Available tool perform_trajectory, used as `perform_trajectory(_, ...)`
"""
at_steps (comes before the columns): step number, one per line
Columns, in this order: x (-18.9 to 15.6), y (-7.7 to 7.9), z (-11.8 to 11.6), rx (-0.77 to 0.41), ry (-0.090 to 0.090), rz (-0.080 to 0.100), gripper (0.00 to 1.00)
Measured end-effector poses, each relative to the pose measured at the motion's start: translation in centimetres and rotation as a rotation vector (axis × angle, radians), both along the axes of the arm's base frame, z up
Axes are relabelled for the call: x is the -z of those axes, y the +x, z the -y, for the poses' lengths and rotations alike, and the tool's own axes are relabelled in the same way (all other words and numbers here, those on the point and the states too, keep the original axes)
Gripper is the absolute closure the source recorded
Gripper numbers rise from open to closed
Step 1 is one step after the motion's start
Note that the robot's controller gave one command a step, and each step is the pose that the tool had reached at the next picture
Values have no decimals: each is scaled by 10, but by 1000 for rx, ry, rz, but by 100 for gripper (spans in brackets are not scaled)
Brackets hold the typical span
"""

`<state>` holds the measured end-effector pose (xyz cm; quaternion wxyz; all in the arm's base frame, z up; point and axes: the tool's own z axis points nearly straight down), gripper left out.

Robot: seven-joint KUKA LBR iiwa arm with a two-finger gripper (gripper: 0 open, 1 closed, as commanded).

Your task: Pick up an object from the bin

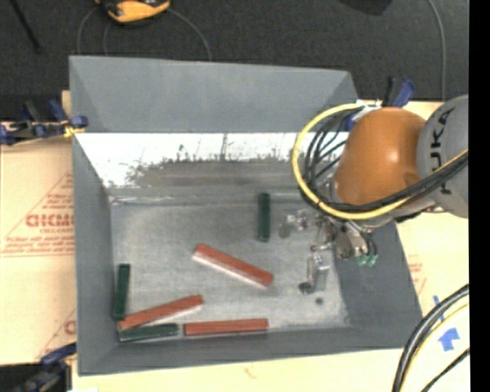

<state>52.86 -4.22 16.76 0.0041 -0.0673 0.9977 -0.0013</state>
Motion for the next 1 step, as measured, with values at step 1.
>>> perform_trajectory(1,46,-2,-19,56,3,-5,0)
